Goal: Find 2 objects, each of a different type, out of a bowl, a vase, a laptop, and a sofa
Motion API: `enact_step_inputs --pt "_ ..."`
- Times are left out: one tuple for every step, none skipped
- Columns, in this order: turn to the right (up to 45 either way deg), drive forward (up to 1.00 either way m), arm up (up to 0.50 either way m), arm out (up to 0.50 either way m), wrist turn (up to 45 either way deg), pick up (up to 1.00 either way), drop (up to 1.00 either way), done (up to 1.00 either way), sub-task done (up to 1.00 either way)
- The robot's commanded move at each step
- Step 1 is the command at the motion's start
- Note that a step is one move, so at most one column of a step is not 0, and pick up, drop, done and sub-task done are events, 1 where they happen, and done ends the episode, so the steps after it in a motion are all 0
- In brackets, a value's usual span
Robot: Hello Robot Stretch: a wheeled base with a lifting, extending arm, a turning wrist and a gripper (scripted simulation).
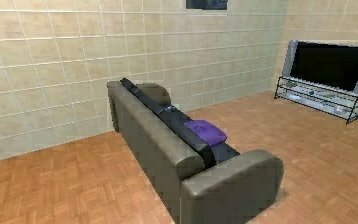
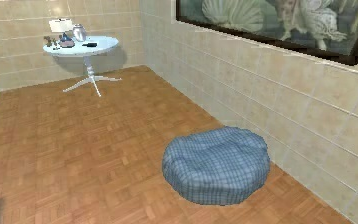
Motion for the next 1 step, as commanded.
enact_step_inputs --pt "0.0 0.00 0.00 0.00 0.0 0.00 0.00 1.00 0.00"
